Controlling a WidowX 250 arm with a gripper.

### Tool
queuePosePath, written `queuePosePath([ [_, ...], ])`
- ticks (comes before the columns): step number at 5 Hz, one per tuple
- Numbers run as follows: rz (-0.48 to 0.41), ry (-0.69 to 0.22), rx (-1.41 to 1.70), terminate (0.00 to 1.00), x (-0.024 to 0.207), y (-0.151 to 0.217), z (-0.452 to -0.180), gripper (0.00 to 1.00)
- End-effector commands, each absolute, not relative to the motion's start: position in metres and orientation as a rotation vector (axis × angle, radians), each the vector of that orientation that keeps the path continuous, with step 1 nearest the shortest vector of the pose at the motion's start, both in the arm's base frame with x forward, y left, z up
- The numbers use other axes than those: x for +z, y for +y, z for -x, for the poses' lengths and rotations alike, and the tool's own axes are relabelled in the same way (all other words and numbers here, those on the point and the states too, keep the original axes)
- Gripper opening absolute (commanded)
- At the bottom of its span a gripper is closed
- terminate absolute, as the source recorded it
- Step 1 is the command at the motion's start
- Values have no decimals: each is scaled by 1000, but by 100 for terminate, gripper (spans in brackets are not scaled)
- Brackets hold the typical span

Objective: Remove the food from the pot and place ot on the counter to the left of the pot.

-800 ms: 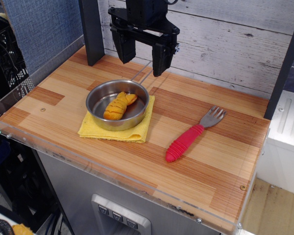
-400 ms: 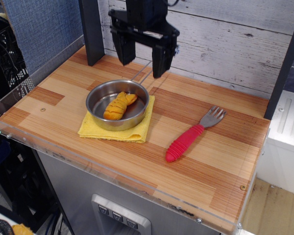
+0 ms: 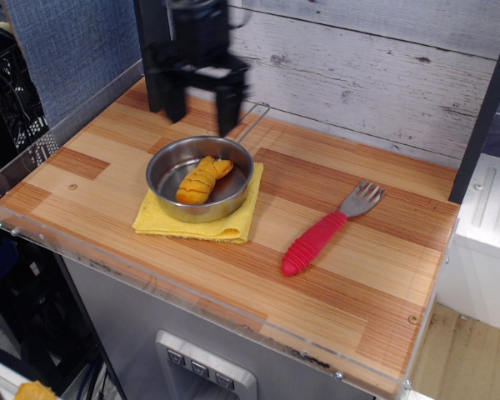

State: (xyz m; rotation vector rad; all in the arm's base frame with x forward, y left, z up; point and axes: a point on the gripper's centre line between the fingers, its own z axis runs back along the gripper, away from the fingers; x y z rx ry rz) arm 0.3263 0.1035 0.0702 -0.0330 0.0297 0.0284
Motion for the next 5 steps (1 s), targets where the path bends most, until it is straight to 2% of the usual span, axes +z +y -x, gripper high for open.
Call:
queuePosePath([
  [1,-10,25,98,0,70,139,-326,100],
  [3,-41,-131,36,0,120,110,-312,100],
  [4,-69,-174,4,0,128,95,-303,100],
  [5,-85,-118,6,0,113,93,-307,100],
])
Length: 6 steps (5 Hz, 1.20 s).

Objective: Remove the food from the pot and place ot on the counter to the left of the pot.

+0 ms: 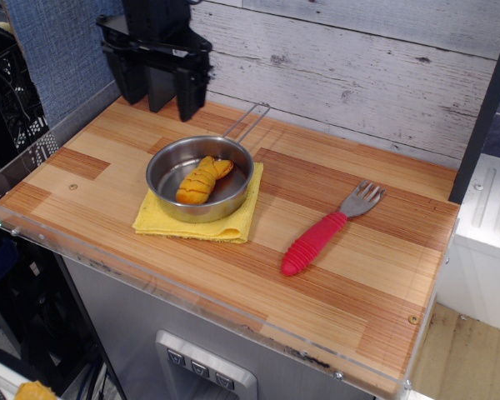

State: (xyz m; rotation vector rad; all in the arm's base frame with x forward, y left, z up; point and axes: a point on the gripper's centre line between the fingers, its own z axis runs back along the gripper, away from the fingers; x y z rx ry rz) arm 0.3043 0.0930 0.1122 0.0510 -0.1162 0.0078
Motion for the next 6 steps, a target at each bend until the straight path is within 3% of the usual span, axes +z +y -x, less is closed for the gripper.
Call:
queuePosePath([
  [1,-97,-75,27,0,98,102,-312,100],
  [3,-128,7,11,0,72,100,-315,100],
  [6,-156,40,-25,0,59,86,-311,100],
])
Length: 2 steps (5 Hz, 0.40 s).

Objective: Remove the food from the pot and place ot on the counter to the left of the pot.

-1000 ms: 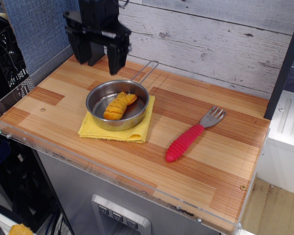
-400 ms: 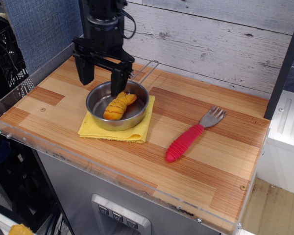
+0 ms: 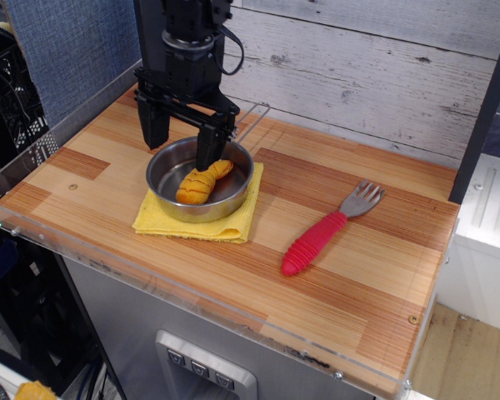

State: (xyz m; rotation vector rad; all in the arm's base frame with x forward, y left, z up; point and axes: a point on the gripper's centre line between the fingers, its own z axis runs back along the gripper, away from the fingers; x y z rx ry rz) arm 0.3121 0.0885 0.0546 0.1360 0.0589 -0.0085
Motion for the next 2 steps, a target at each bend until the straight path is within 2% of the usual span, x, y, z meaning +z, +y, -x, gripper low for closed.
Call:
queuePosePath([
  [1,-156,80,-28,0,47,86,-312,100],
  [2,-158,130,-29,0,32,86,-312,100],
])
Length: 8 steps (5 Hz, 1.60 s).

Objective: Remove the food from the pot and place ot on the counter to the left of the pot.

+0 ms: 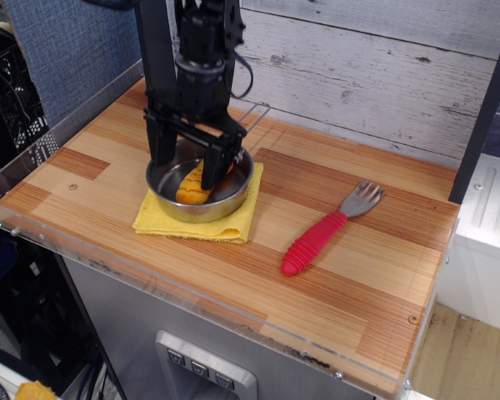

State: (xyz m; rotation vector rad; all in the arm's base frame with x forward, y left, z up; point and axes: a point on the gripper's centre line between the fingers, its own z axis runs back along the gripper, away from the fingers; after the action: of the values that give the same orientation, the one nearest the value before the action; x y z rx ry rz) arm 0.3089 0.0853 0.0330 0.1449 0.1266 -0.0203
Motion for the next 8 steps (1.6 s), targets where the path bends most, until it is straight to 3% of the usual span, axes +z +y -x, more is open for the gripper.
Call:
queuePosePath([
  [1,-166,191,-33,0,15,87,-312,100],
  [2,-163,195,-25,0,11,85,-313,0],
  [4,-75,88,-17,0,46,84,-314,0],
  [5,-4,-12,-21,0,81,82,-306,0],
  [6,62,-122,35,0,121,113,-292,0],
  [8,45,-82,142,0,113,192,-284,0],
])
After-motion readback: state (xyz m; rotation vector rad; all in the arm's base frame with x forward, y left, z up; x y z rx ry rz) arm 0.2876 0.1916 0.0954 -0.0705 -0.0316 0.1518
